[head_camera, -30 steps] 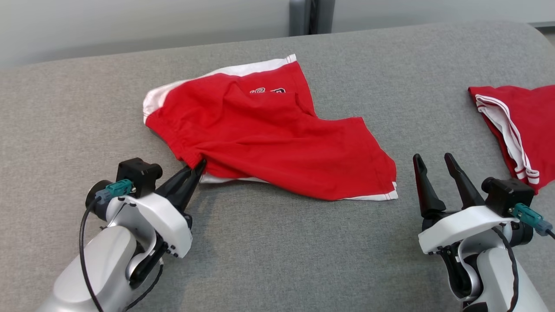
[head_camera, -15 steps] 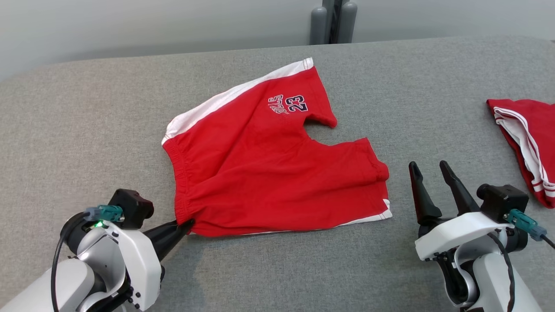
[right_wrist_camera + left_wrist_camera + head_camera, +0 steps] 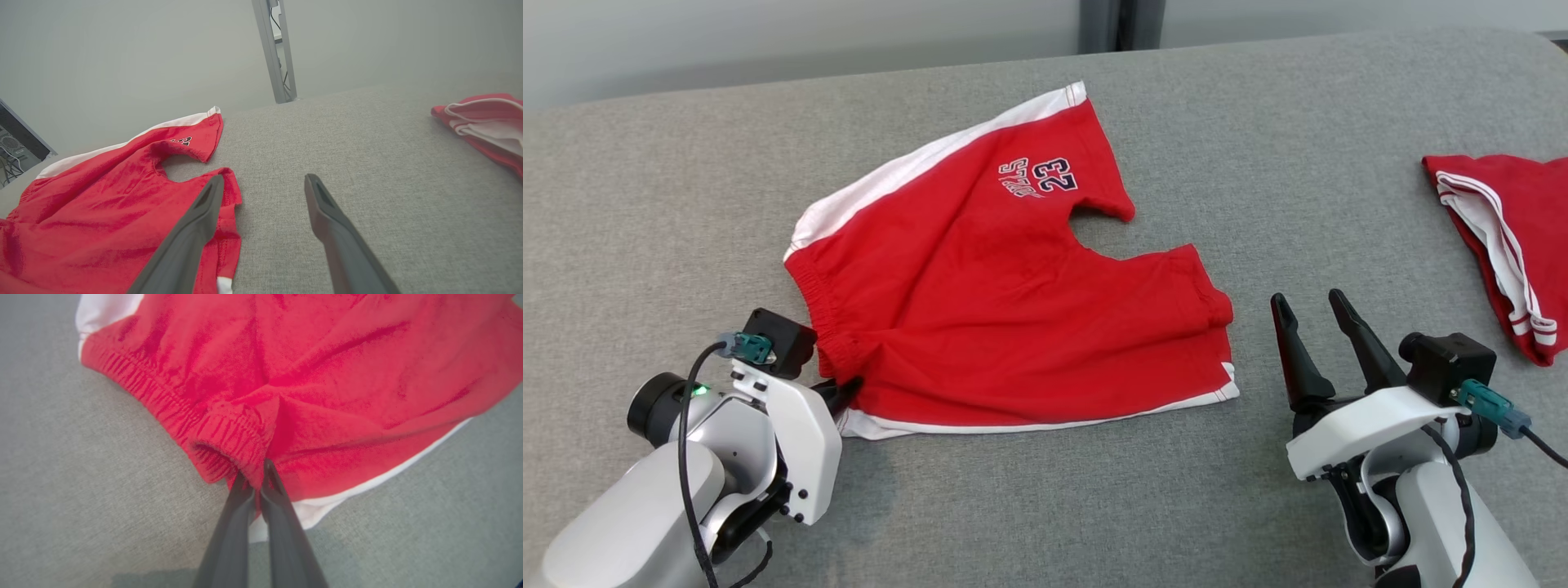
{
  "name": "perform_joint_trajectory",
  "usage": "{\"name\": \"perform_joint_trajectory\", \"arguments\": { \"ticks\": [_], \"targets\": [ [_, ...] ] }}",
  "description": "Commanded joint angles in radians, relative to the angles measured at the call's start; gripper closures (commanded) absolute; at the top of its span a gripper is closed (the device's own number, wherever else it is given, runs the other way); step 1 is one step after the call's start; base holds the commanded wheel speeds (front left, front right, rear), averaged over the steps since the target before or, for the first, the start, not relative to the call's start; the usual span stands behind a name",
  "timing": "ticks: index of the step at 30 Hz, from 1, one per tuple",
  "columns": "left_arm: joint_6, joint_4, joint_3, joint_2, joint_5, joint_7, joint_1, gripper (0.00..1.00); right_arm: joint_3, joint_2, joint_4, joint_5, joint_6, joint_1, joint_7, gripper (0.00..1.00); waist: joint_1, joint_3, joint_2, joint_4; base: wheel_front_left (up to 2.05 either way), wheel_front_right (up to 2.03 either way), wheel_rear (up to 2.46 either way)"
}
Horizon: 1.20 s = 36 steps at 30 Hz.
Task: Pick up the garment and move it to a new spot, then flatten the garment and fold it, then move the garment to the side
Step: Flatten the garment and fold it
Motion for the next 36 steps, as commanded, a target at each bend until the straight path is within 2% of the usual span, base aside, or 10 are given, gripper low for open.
{"name": "perform_joint_trajectory", "arguments": {
  "ticks": [1, 7, 8, 9, 17, 23, 31, 36],
  "targets": [
    [0.004, 0.033, -0.005, -0.006, 0.012, 0.002, -0.023, 1.0, 0.002, -0.006, 0.002, -0.003, 0.0, -0.016, -0.009, 0.0, 0.0, 0.009, 0.0, -0.01, 0.0, 0.0, 0.0],
    [0.006, 0.123, -0.026, -0.03, 0.034, 0.003, -0.048, 1.0, 0.013, -0.006, 0.006, 0.001, 0.0, -0.019, -0.017, 0.0, 0.0, 0.021, 0.0, -0.022, 0.0, 0.0, 0.0],
    [0.008, 0.137, -0.028, -0.035, 0.035, 0.003, -0.049, 0.74, 0.014, -0.006, 0.008, 0.0, 0.0, -0.019, -0.016, 0.0, 0.0, 0.022, 0.0, -0.023, 0.0, 0.0, 0.0],
    [0.019, 0.164, -0.027, -0.045, 0.035, -0.003, -0.049, 0.0, 0.014, -0.006, 0.011, -0.002, 0.0, -0.017, -0.019, 0.0, 0.0, 0.022, 0.0, -0.022, 0.0, 0.0, 0.0],
    [0.05, 0.183, -0.017, -0.063, 0.042, -0.065, -0.028, 0.0, 0.005, -0.007, 0.021, -0.015, 0.0, 0.004, -0.014, 0.0, 0.0, -0.015, 0.0, 0.005, 0.0, 0.0, 0.0],
    [0.075, 0.13, 0.006, -0.039, 0.028, -0.11, 0.011, 0.0, -0.018, -0.006, 0.018, -0.026, 0.0, 0.026, -0.005, 0.0, 0.0, -0.058, 0.0, 0.045, 0.0, 0.0, 0.0],
    [0.177, 0.0, 0.087, -0.006, -0.004, -0.216, 0.107, 0.0, -0.044, -0.006, -0.01, -0.045, 0.0, 0.062, 0.011, 0.0, 0.0, -0.104, 0.0, 0.095, 0.0, 0.0, 0.0],
    [0.238, -0.071, 0.149, -0.033, -0.053, -0.304, 0.183, 0.0, -0.052, -0.007, -0.039, -0.054, 0.0, 0.073, 0.029, 0.0, 0.0, -0.107, 0.0, 0.115, 0.0, 0.0, 0.0]
  ]
}}
